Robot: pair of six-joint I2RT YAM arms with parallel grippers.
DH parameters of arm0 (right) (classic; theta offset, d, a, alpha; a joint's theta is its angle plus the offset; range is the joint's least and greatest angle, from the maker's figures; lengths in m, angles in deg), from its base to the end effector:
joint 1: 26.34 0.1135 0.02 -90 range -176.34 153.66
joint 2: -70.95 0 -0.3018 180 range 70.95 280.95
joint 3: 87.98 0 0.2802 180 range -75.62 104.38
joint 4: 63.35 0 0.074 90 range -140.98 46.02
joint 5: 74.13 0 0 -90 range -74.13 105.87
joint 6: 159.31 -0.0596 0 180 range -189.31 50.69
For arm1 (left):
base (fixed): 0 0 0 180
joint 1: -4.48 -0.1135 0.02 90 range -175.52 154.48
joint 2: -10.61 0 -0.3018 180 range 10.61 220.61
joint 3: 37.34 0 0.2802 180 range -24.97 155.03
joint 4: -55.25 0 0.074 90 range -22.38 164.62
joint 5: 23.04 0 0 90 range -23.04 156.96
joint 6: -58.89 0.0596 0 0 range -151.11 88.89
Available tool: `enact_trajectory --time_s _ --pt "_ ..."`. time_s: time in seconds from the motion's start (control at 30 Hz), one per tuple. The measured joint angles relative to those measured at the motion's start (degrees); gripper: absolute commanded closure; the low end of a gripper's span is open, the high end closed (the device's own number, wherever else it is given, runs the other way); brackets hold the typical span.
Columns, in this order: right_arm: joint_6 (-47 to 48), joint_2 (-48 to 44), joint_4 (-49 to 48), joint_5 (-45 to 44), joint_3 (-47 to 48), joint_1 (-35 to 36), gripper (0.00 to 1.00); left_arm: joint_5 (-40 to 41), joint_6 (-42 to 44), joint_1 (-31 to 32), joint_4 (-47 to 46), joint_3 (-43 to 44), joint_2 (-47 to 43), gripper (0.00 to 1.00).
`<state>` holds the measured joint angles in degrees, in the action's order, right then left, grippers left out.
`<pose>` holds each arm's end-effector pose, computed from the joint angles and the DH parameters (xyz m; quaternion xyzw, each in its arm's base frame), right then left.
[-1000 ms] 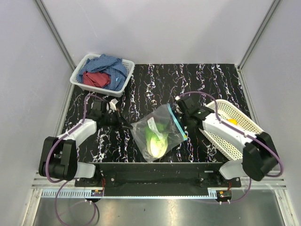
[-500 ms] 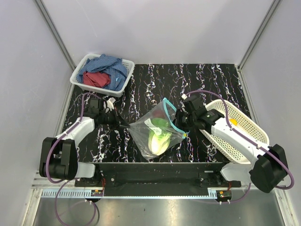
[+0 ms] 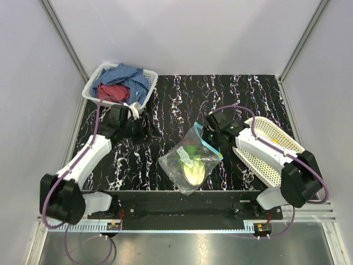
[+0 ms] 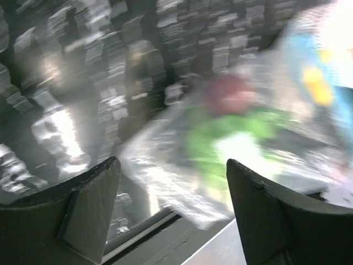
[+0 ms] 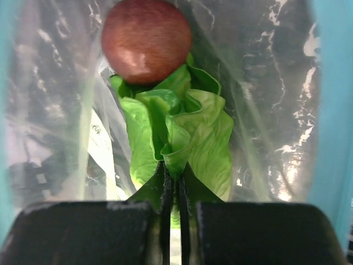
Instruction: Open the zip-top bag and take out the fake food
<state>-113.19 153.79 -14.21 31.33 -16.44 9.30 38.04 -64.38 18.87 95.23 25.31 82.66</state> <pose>0.2524 0.2005 0.2437 0.0346 0.9581 0.2617 0.1111 0.2694 -0.0989 0.2591 -0.0634 0.9100 -0.3500 0.2128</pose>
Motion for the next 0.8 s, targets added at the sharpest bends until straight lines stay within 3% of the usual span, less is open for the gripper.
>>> enact_trajectory --time_s 0.17,0.33,0.57,0.8 --pt "-0.24 0.0 -0.13 -1.49 0.0 1.46 1.0 0.31 -8.02 8.98 -2.97 8.04 -2.91 0.21" --pt "0.13 -0.28 -0.2 -2.38 -0.04 2.89 1.0 3.45 -16.79 17.33 -2.75 18.08 4.98 0.23" --pt "0.96 -3.06 -0.57 -4.66 -0.11 3.13 1.0 7.63 -25.16 20.13 3.39 27.12 17.05 0.23" --pt "1.29 -4.15 -1.55 -6.01 -1.14 4.55 1.0 9.29 -27.19 23.21 8.37 32.68 23.76 0.24"
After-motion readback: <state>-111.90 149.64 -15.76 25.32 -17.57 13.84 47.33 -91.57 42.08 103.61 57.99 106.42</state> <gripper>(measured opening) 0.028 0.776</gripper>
